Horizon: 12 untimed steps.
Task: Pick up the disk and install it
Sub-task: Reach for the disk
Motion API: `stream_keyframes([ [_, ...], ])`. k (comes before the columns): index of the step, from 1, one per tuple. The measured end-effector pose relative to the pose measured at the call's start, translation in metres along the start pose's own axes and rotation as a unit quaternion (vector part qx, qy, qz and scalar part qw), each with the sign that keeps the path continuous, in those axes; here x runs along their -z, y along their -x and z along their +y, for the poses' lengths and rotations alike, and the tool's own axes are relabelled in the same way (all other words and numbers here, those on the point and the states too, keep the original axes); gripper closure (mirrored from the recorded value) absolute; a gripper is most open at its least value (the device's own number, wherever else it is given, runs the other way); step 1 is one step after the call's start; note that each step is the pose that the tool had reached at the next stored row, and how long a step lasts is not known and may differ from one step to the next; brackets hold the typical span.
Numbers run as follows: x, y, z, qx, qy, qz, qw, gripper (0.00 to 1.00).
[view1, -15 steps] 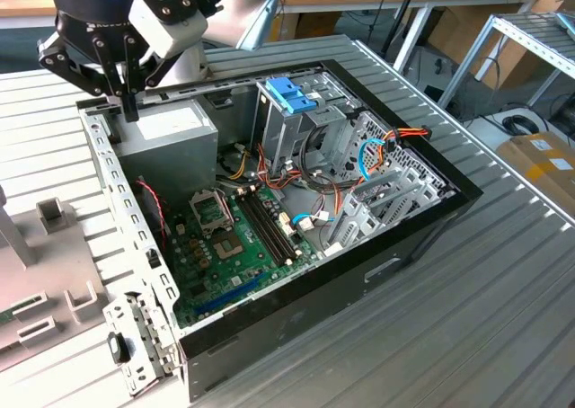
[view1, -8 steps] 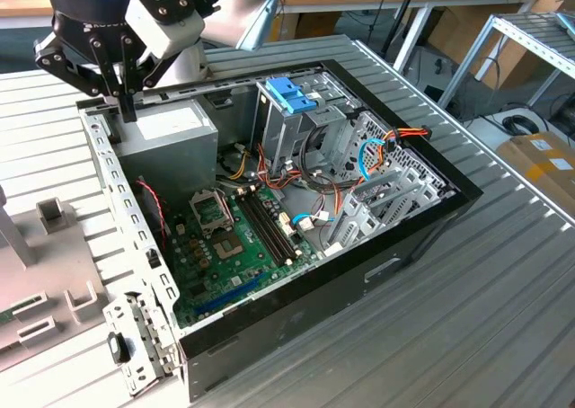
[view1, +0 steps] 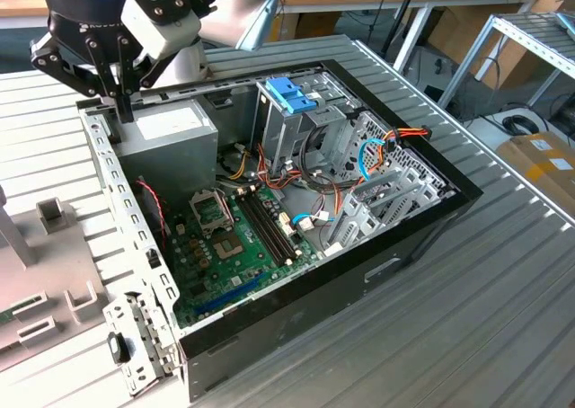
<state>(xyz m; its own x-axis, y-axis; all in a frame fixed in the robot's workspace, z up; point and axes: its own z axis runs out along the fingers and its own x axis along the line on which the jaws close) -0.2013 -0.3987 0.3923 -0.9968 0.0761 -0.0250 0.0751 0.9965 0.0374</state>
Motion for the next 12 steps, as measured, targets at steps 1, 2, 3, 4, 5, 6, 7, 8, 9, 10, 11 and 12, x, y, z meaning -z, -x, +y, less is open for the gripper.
stream_keyframes([
  [1, 0.0000, -0.0005, 0.0000, 0.000, 0.0000, 0.0000, 1.0000, 0.90],
  [2, 0.0000, -0.0008, -0.0001, 0.000, 0.0000, 0.0000, 1.0000, 0.90],
  [3, 0.0001, -0.0015, -0.0001, 0.000, 0.0000, 0.0000, 1.0000, 0.90],
  [4, 0.0000, -0.0019, -0.0001, 0.000, 0.0000, 0.0000, 1.0000, 0.90],
  [5, 0.0001, -0.0023, -0.0002, 0.000, 0.0000, 0.0000, 1.0000, 0.90],
  [6, 0.0001, -0.0027, -0.0002, 0.000, 0.0000, 0.0000, 1.0000, 0.90],
  [7, 0.0001, -0.0031, -0.0002, 0.000, 0.0000, 0.0000, 1.0000, 0.90],
  [8, 0.0001, -0.0036, -0.0003, 0.000, 0.0000, 0.0000, 1.0000, 0.90],
  [9, 0.0001, -0.0048, -0.0004, 0.000, 0.0000, 0.0000, 1.0000, 0.90],
  [10, 0.0002, -0.0056, -0.0004, 0.000, 0.0000, 0.0000, 1.0000, 0.90],
  [11, 0.0002, -0.0063, -0.0005, 0.000, 0.0000, 0.0000, 1.0000, 0.90],
  [12, 0.0002, -0.0068, -0.0005, 0.000, 0.0000, 0.0000, 1.0000, 0.90],
])
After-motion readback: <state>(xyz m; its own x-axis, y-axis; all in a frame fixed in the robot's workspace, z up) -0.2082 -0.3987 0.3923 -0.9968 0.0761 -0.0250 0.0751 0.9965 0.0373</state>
